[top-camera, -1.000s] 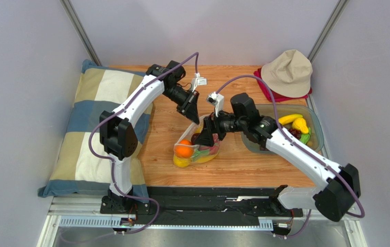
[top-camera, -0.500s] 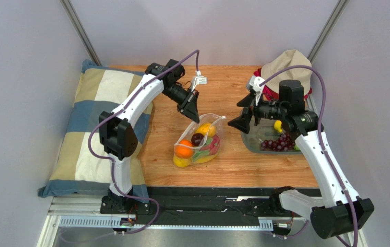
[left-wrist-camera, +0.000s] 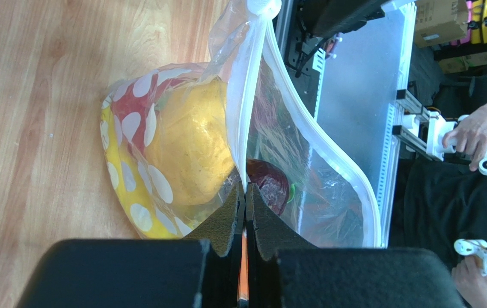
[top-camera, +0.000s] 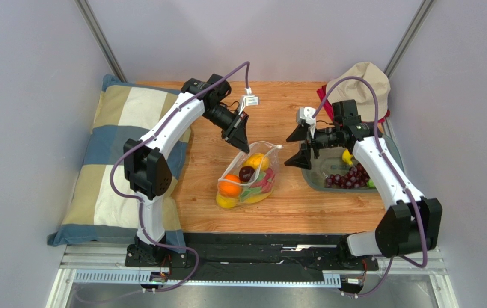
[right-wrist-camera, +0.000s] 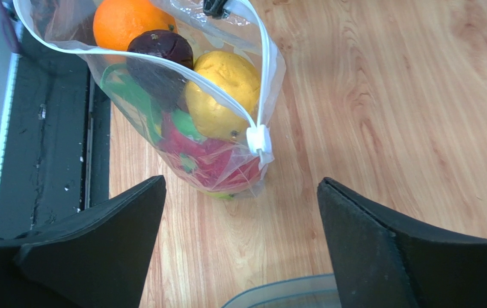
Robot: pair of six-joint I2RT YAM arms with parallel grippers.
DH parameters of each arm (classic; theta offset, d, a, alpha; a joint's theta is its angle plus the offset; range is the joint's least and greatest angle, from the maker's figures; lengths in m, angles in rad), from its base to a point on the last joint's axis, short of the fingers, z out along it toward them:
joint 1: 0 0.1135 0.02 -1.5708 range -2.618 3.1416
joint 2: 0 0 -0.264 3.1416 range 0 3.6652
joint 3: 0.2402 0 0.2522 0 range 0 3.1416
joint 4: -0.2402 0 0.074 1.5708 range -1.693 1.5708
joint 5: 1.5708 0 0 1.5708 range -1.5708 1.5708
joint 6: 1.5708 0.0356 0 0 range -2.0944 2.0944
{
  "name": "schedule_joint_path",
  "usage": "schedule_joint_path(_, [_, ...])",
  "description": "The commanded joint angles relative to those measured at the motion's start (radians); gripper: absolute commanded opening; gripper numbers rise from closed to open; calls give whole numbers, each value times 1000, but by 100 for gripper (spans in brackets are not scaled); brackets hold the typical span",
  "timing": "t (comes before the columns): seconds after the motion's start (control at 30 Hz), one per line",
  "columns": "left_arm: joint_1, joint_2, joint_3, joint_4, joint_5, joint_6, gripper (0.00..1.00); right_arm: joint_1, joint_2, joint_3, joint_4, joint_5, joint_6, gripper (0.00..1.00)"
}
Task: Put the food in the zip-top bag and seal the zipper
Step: Zip the zipper food storage bag at the center of the board.
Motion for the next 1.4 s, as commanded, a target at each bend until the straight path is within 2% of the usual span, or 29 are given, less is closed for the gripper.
schedule_joint_path(0.0, [0,-46,15,-69,15,66,3,-50,111,48,11,-216,-101,88])
schedule_joint_path(0.27, [-2,-38,12,-48,32,63,3,-39,176,54,14,-338,-132,81])
schedule_joint_path(0.7, [0,-32,5,-30,43,42,3,-5,301,100,23,-335,-101,65])
schedule_joint_path(0.9, [0,-29,1,-30,40,39,3,-4,318,126,25,-335,-75,48])
schedule_joint_path(1.0, [0,-31,-2,-31,35,37,3,-4,318,135,25,-328,-64,36])
schedule_joint_path(1.1, [-2,-29,-2,-31,28,39,3,-5,308,132,23,-316,-61,14])
schedule_joint_path(1.2, [0,-35,-5,-28,21,40,3,-4,289,117,22,-293,-61,4])
schedule_joint_path(1.27, [6,-38,-6,-23,17,39,3,-5,272,107,22,-275,-66,0])
schedule_joint_path(1.37, [22,-61,-20,27,8,4,5,-7,245,100,17,-263,-64,0])
